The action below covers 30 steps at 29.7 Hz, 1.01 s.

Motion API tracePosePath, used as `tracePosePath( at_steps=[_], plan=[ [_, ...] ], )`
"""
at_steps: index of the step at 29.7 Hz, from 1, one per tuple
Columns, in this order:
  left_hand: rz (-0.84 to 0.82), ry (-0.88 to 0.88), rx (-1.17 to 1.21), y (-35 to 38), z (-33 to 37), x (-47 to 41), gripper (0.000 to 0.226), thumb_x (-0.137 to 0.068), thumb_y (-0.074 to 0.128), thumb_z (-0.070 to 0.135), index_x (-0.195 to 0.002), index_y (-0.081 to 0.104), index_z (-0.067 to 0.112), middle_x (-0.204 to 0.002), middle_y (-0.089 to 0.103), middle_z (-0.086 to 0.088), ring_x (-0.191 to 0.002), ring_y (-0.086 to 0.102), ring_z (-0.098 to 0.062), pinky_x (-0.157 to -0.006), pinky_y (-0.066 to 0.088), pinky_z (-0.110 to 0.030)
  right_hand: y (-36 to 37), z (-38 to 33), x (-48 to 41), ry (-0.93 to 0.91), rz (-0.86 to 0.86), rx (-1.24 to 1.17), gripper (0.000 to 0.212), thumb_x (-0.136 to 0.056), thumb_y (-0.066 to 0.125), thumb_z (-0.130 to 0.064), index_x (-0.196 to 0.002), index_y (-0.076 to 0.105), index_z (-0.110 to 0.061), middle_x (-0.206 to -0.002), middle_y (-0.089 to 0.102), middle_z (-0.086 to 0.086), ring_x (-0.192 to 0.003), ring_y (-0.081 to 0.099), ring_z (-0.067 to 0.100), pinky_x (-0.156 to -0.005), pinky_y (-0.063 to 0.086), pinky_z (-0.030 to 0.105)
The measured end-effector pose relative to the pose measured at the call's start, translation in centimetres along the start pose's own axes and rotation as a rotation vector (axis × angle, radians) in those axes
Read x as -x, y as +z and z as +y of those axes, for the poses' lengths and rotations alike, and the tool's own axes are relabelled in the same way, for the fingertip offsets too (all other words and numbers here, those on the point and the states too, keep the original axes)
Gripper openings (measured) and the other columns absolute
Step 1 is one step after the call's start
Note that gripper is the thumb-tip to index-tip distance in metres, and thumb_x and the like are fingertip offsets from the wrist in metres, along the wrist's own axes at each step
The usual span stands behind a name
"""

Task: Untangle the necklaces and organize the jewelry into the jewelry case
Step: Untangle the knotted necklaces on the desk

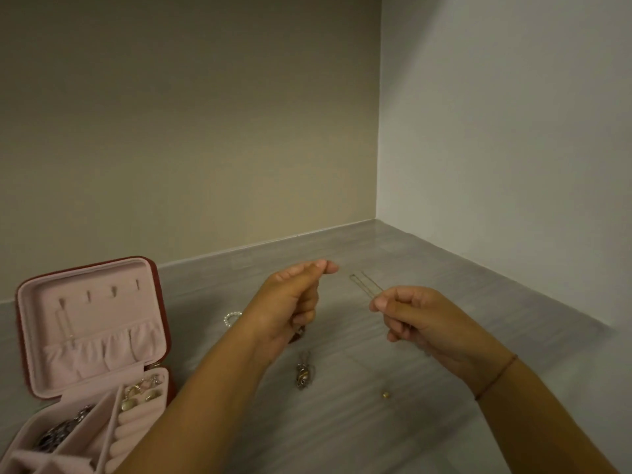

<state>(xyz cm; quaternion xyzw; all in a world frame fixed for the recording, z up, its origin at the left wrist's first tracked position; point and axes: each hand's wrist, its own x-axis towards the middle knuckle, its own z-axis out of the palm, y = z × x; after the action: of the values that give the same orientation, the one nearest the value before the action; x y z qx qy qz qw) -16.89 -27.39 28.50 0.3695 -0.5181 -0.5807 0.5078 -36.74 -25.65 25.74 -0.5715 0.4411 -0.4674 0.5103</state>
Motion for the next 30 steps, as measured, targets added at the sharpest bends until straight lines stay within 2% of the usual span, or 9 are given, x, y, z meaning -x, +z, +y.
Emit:
tracePosePath(
  at_steps=[5, 8, 11, 14, 17, 22, 24, 26, 30],
  plan=[
    [0.053, -0.02, 0.14, -0.5, 1.5, -1.4, 0.018, -0.094, 0.053, 0.023, -0.086, 0.066, 0.014, -0.049, 0.033, 0.008, -0.041, 0.03, -0.004, -0.037, 0.027, -0.015, -0.7, 1.8, 1.2, 0.066, 0.044, -0.125, 0.013, -0.09, 0.056, -0.013, -0.086, 0.065, -0.004, -0.053, 0.043, 0.001, -0.048, 0.038, 0.009, -0.058, 0.048, 0.024],
    [0.066, -0.026, 0.254, -0.9, 1.9, -2.2, 0.019, -0.093, 0.054, 0.021, -0.081, 0.066, 0.013, -0.062, 0.055, 0.003, -0.056, 0.051, -0.008, -0.052, 0.048, -0.018, -0.8, 2.4, 1.7, 0.107, 0.063, -0.212, 0.013, -0.089, 0.055, -0.01, -0.086, 0.063, -0.001, -0.055, 0.045, 0.002, -0.046, 0.039, 0.009, -0.058, 0.048, 0.026],
    [0.074, -0.034, 0.34, -0.9, 2.3, -3.1, 0.017, -0.092, 0.055, 0.018, -0.08, 0.064, 0.011, -0.072, 0.067, -0.003, -0.066, 0.062, -0.012, -0.062, 0.056, -0.022, -0.7, 3.0, 2.0, 0.149, 0.067, -0.227, 0.007, -0.086, 0.062, -0.007, -0.083, 0.064, -0.001, -0.056, 0.044, 0.003, -0.044, 0.039, 0.008, -0.052, 0.043, 0.023],
    [0.082, -0.07, 0.292, -0.4, 2.4, -4.2, 0.019, -0.094, 0.053, 0.019, -0.079, 0.063, 0.012, -0.063, 0.062, 0.0, -0.058, 0.056, -0.01, -0.056, 0.053, -0.021, -0.4, 3.4, 2.4, 0.156, 0.05, -0.085, 0.009, -0.075, 0.074, -0.011, -0.082, 0.07, -0.006, -0.056, 0.047, 0.004, -0.046, 0.04, 0.008, -0.041, 0.034, 0.018],
    [0.113, -0.088, 0.153, 0.1, 2.3, -5.3, 0.017, -0.093, 0.057, 0.021, -0.081, 0.065, 0.012, -0.056, 0.051, 0.004, -0.053, 0.047, -0.008, -0.054, 0.044, -0.02, -0.5, 3.3, 2.5, 0.142, 0.035, 0.045, 0.007, -0.081, 0.071, -0.01, -0.076, 0.076, -0.012, -0.056, 0.06, -0.001, -0.045, 0.047, 0.005, -0.042, 0.036, 0.017],
    [0.155, -0.054, -0.074, 0.1, 2.1, -6.7, 0.015, -0.092, 0.061, 0.018, -0.096, 0.071, 0.009, -0.053, 0.043, 0.005, -0.052, 0.039, -0.009, -0.055, 0.039, -0.021, -0.6, 2.9, 2.8, -0.006, -0.027, 0.103, 0.02, -0.079, 0.072, -0.006, -0.063, 0.075, -0.017, -0.078, 0.074, -0.001, -0.076, 0.067, 0.004, -0.072, 0.046, 0.013],
    [0.175, -0.047, -0.114, -0.1, 2.2, -7.1, 0.014, -0.091, 0.062, 0.018, -0.095, 0.072, 0.009, -0.052, 0.042, 0.005, -0.052, 0.038, -0.009, -0.054, 0.039, -0.021, -0.7, 3.2, 2.7, -0.018, -0.026, 0.114, 0.018, -0.078, 0.073, -0.01, -0.064, 0.076, -0.021, -0.085, 0.075, -0.006, -0.086, 0.068, 0.003, -0.076, 0.045, 0.011],
    [0.197, -0.047, -0.12, -0.3, 2.4, -7.5, 0.013, -0.092, 0.061, 0.018, -0.094, 0.071, 0.01, -0.053, 0.047, 0.004, -0.053, 0.041, -0.01, -0.057, 0.04, -0.022, -0.7, 3.6, 2.7, 0.019, -0.018, 0.016, 0.008, -0.07, 0.069, -0.022, -0.073, 0.076, -0.019, -0.091, 0.075, -0.003, -0.091, 0.068, 0.007, -0.073, 0.047, 0.013],
    [0.241, -0.059, -0.049, -0.6, 2.3, -8.3, 0.011, -0.093, 0.058, 0.018, -0.089, 0.067, 0.013, -0.057, 0.058, 0.004, -0.056, 0.053, -0.01, -0.057, 0.043, -0.022, -0.2, 4.3, 2.7, 0.098, 0.07, -0.329, 0.022, -0.062, 0.065, -0.018, -0.078, 0.073, -0.006, -0.093, 0.073, 0.013, -0.091, 0.07, 0.023, -0.066, 0.054, 0.025]
  ],
)
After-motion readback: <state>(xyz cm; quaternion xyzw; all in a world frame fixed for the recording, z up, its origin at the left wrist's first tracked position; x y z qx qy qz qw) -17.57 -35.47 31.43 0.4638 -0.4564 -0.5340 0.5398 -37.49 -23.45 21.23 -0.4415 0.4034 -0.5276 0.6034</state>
